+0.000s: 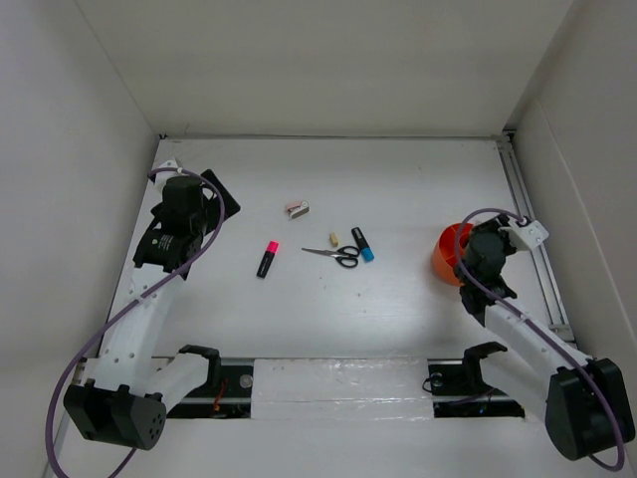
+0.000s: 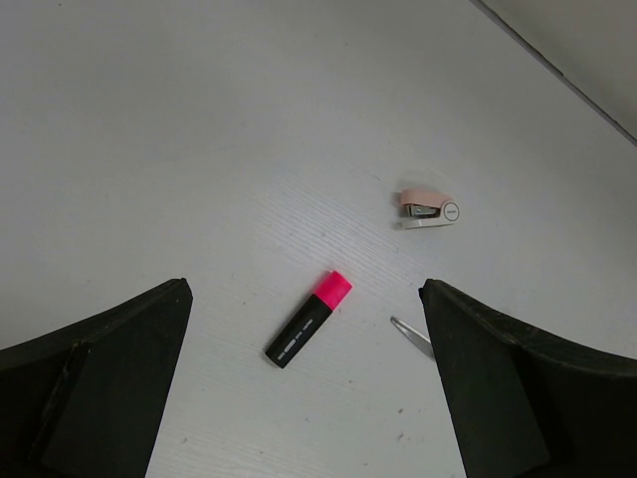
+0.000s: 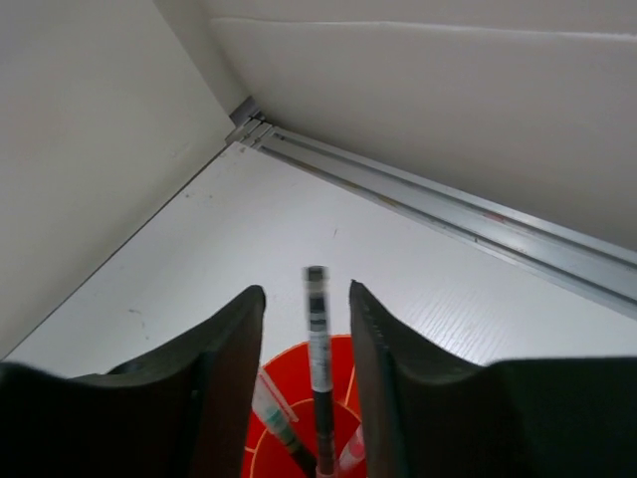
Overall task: Sort the stationery into containers
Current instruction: Place the pen in the storage box, then pick up the stationery from the center of the board.
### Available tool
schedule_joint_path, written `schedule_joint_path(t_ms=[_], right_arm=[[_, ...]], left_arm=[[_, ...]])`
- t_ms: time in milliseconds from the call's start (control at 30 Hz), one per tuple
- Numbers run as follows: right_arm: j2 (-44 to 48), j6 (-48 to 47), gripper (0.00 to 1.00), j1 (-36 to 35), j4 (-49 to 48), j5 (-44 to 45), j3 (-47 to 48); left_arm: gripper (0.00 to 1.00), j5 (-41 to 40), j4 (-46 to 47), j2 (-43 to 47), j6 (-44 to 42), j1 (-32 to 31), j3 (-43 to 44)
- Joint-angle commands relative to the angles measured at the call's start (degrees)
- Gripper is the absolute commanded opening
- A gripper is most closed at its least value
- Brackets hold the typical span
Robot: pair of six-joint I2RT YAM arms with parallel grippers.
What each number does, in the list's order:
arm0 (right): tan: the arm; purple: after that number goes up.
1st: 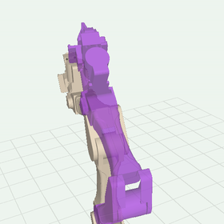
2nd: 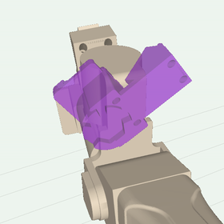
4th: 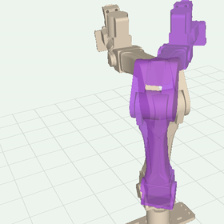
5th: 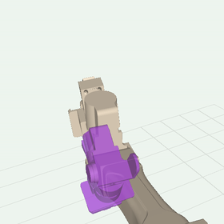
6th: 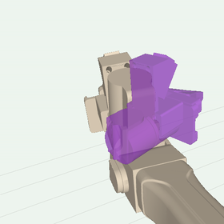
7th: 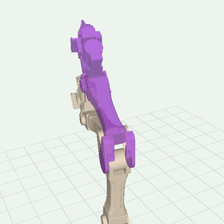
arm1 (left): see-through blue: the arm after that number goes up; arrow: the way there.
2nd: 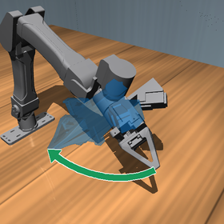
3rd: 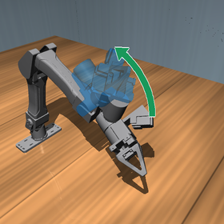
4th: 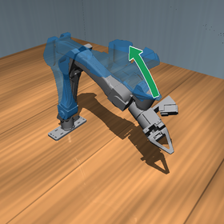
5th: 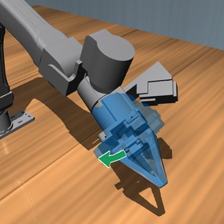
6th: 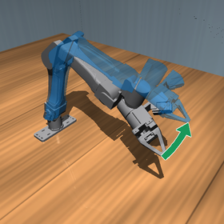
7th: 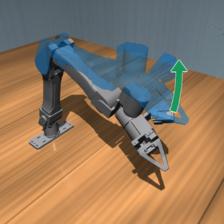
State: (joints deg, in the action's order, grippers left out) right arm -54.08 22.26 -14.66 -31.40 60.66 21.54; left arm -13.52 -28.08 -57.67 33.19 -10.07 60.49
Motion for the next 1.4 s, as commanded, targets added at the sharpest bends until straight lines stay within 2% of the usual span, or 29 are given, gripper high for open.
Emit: schedule_joint_path(t_ms=[0,100,167,300,367,400,533,667,833,967,1067,1200,1233,1267,1333,1367], right_arm=[[1.4,0.0,0.48,-0.8,-0.9,0.8,1.8],[3.5,-1.4,0.53,-0.8,-0.9,-1.4,1.8],[4.8,-2.5,0.53,-0.8,-1.5,-3.5,1.8],[8.8,-3.6,0.66,-0.8,-1.5,-6.3,1.8],[12.1,-4.2,0.85,-1.3,-0.4,-8.4,2.4],[13.1,-4.2,0.99,-1.3,0.3,-9.4,3.6],[16.0,-4.8,0.99,-3.4,6.6,-13.4,8.7],[16.0,-8.0,0.99,-3.4,15.6,-26.8,17.2],[10.3,-8.1,0.99,-4.5,28.4,-45.4,28.4],[4.3,-5.5,0.99,-6.3,31.0,-59.1,32.3],[-2.8,-3.7,0.99,-9.7,31.0,-60.0,33.6],[-16.8,-4.4,0.95,-19.2,35.8,-53.8,39.1],[-20.6,-4.4,0.93,-20.0,37.9,-53.8,43.7],[-28.5,-4.4,0.89,-20.6,40.2,-54.9,46.6],[-39.7,-5.6,0.81,-23.0,49.9,-53.8,56.1],[-42.9,-5.6,0.79,-24.1,49.9,-53.8,58.9]], left_arm=[[1.0,0.4,1.7,0.2,-0.8,0.0,-0.3],[1.0,0.4,1.7,0.2,-0.8,0.0,-0.3],[1.0,0.4,1.7,0.2,-0.8,0.0,-0.3],[1.0,0.4,1.7,0.2,-0.8,0.0,-0.3],[1.0,0.4,1.7,0.2,-0.8,0.0,-0.3],[1.0,0.4,1.7,0.2,-0.8,0.0,-0.3],[1.0,0.4,1.7,0.2,-0.8,0.0,-0.3],[1.0,0.4,1.7,-0.3,-1.4,0.0,-0.3],[1.0,1.2,1.7,-1.4,-1.4,0.0,-0.3],[1.0,1.7,1.7,-1.9,-1.9,0.0,-0.3],[1.0,1.7,1.7,-2.5,-1.9,0.0,-0.3],[1.0,-0.4,1.7,-2.5,-1.9,0.0,-0.3],[1.0,-0.4,1.7,-2.0,-1.4,0.0,-0.3],[1.0,-0.4,1.7,-2.0,-1.4,0.0,-0.3],[1.0,-0.9,1.7,-2.0,-1.4,0.0,-0.3],[1.0,-0.9,1.7,-2.0,-1.4,0.0,-0.3]])
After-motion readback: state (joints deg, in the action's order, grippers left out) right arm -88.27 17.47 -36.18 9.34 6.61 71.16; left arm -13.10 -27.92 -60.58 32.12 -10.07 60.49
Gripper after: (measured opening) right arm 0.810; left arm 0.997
